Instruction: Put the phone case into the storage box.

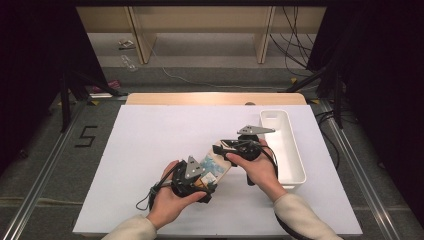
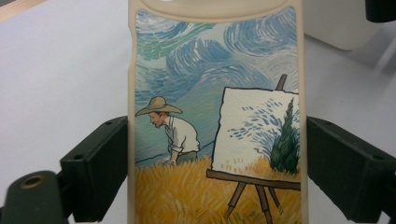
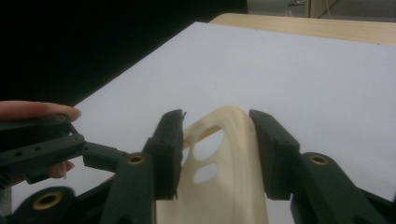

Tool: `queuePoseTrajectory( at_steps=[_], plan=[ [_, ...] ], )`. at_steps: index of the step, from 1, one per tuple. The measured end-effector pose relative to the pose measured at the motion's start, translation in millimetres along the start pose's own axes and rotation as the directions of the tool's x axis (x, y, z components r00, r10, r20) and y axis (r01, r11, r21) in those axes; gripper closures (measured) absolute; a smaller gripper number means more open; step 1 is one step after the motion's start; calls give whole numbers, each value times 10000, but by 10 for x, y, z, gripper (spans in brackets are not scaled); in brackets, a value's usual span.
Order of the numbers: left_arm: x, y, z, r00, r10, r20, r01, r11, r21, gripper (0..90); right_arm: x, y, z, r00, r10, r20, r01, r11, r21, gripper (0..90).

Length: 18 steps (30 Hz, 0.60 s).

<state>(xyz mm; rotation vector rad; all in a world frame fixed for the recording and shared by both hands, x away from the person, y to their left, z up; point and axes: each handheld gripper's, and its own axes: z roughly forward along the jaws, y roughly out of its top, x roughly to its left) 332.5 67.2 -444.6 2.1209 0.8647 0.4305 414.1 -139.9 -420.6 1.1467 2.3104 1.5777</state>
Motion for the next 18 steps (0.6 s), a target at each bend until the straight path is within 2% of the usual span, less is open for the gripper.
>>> queuePoseTrajectory(
  at_steps=[6, 10, 15, 18],
  plan=[
    [2, -11, 13, 10000, -28, 62, 27, 9999, 98, 113, 17, 24, -26, 9996, 97, -250, -100, 9999, -116, 651],
    [-3, -16, 24, 9999, 15, 103, -16, 9999, 148, 113, 45, 64, -65, 9979, 169, -622, -188, 9993, -316, 713],
    [-7, -27, 43, 9999, 141, 74, -143, 9994, 301, 112, 92, 93, -95, 9908, 508, -1254, -563, 9976, -411, 783],
    [-4, -34, 50, 9997, 220, 65, -221, 9994, 262, 111, 125, 99, -101, 9877, 556, -1460, -626, 9971, -435, 796]
  ],
)
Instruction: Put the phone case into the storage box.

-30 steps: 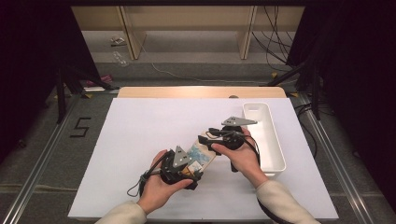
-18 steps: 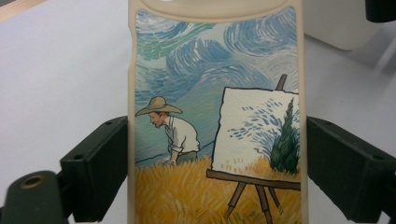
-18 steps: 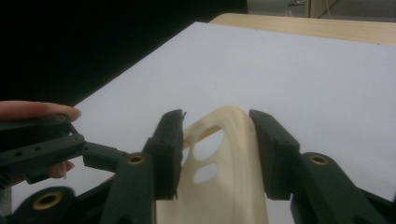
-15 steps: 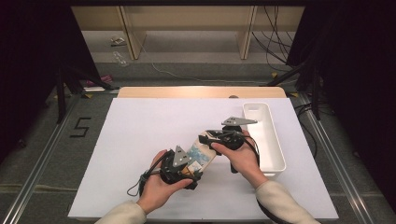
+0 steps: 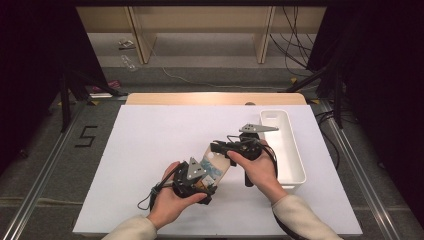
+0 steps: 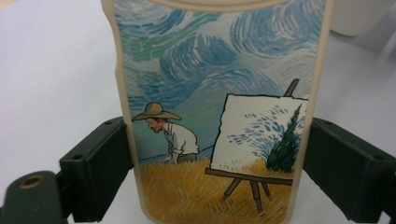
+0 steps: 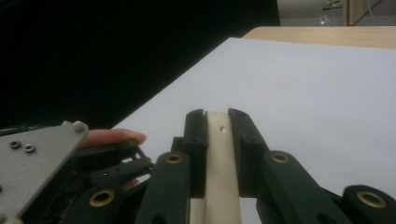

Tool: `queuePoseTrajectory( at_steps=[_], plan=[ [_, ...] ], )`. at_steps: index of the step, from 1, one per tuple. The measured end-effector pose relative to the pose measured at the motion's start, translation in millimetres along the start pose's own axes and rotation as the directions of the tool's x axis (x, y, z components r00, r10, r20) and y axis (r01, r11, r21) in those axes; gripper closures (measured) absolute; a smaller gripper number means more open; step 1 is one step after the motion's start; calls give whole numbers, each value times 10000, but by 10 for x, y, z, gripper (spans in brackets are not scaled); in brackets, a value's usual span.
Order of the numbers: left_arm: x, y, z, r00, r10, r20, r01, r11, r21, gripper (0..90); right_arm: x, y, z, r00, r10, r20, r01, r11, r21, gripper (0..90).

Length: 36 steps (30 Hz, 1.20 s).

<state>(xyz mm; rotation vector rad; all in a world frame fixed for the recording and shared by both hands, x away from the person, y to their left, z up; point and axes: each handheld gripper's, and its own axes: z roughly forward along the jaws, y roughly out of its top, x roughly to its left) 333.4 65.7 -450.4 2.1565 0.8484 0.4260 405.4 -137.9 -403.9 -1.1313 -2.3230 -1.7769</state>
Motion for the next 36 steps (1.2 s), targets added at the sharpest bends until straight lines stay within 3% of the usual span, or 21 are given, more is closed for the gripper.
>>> queuePoseTrajectory(
  at_steps=[7, 9, 12, 17, 21, 25, 29, 36],
  plan=[
    [67, -19, 2, 9995, 6, 309, 0, 9998, -190, 91, 97, 59, -41, 9994, -90, -326, 83, 9997, -227, 800],
    [115, -38, -8, 9989, -77, 458, 88, 9996, -251, 68, 118, 98, -77, 9989, -418, -218, 411, 9986, -322, 800],
    [201, -41, -53, 9958, -483, 776, 523, 9973, -506, 50, 126, 146, -131, 9978, -624, -245, 615, 9974, -369, 800],
    [291, -40, -120, 9889, -797, 1251, 905, 9924, -835, 50, 131, 180, -163, 9898, -1414, -163, 1414, 9900, -36, 799],
    [297, -55, -142, 9847, -807, 1545, 957, 9911, -924, 58, 151, 192, -163, 9758, -2172, -254, 2182, 9747, 479, 798],
    [290, -63, -175, 9820, -673, 1763, 877, 9900, -1104, 73, 195, 202, -158, 9495, -3126, -267, 3137, 9442, 1002, 798],
    [296, -71, -205, 9819, -544, 1813, 781, 9889, -1264, 89, 213, 209, -164, 9296, -3667, -382, 3684, 9198, 1353, 797],
    [313, -94, -231, 9824, -389, 1826, 639, 9891, -1328, 110, 231, 202, -147, 9189, -3901, -582, 3944, 9060, 1536, 797]
  ],
)
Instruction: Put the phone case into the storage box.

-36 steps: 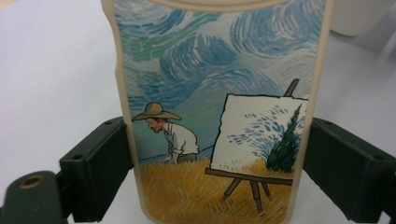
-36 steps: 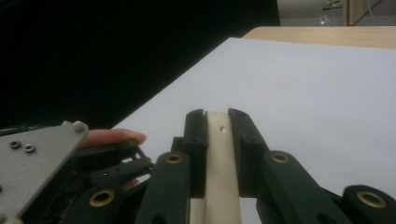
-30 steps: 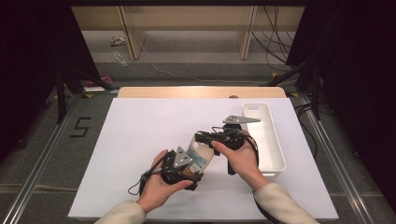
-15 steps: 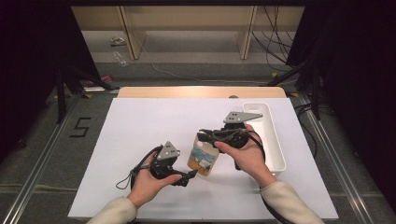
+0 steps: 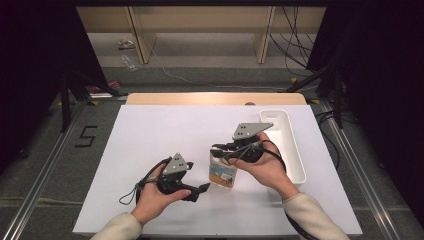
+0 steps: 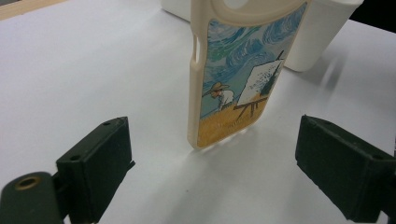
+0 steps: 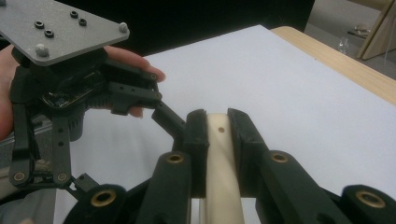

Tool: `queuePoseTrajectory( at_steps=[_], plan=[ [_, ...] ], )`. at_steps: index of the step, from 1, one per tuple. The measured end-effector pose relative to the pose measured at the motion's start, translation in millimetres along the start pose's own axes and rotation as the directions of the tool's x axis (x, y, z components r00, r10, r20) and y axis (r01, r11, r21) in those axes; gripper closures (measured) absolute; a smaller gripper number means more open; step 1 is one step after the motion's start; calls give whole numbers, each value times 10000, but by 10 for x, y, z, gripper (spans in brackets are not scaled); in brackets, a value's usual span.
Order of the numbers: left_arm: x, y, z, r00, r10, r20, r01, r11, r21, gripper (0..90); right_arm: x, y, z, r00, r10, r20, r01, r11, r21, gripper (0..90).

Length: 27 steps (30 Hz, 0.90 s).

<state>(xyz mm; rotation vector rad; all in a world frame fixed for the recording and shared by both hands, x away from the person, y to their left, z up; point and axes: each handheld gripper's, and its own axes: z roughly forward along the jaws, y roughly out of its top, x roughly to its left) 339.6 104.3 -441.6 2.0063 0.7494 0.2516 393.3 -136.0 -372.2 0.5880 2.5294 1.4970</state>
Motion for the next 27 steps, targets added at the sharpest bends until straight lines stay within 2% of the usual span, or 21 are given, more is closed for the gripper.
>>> queuePoseTrajectory(
  at_steps=[7, 9, 13, 20, 27],
  plan=[
    [27, -8, -2, 9998, 179, 42, -179, 9998, 70, 154, 6, 4, 0, 9999, 58, -128, -58, 10000, -1, 797],
    [36, -15, 7, 9996, 260, -94, -259, 9995, 172, 161, 9, 6, 1, 9998, 113, -162, -113, 9999, -17, 797],
    [50, -22, 24, 9994, 324, -104, -321, 9992, 250, 172, 12, 12, -1, 9995, 161, -266, -161, 9999, -29, 797],
    [81, -41, 88, 9983, 581, 23, -582, 9971, 488, 199, 49, 31, 15, 9987, 144, -490, -147, 9999, -61, 798],
    [88, -57, 152, 9954, 866, 401, -893, 9936, 695, 228, 91, 52, 31, 9974, 114, -708, -120, 9999, -76, 797]
  ],
)
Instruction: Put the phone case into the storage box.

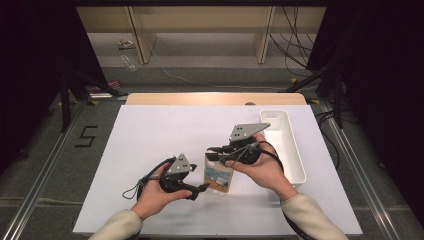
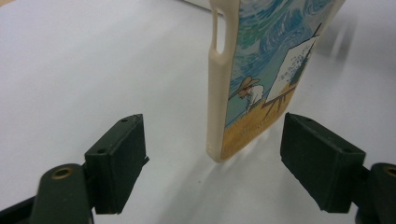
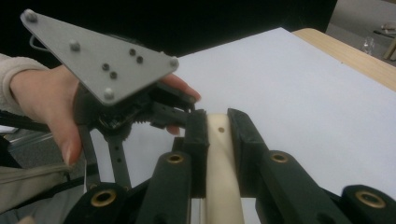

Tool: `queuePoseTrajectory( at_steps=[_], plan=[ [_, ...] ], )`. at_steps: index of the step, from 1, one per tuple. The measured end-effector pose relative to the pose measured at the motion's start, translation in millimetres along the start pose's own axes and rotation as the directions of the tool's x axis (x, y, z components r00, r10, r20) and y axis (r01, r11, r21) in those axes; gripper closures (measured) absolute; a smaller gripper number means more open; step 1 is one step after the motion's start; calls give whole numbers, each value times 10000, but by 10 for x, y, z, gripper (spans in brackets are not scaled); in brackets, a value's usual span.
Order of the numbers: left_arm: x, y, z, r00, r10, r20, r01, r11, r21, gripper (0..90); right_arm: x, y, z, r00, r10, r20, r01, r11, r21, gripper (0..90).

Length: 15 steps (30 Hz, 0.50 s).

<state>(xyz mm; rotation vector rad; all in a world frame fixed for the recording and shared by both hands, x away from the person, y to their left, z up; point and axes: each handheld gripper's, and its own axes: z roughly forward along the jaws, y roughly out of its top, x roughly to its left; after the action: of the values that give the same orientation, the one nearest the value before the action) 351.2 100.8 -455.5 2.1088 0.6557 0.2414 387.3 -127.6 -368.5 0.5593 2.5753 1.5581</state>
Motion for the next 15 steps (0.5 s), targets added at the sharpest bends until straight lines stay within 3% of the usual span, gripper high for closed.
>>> queuePoseTrajectory(
  at_steps=[15],
  plan=[
    [-5, -49, 97, 9990, 279, 340, -291, 9990, 337, 258, 34, 17, 12, 9998, -3, -185, 2, 10000, -37, 797]
  ],
)
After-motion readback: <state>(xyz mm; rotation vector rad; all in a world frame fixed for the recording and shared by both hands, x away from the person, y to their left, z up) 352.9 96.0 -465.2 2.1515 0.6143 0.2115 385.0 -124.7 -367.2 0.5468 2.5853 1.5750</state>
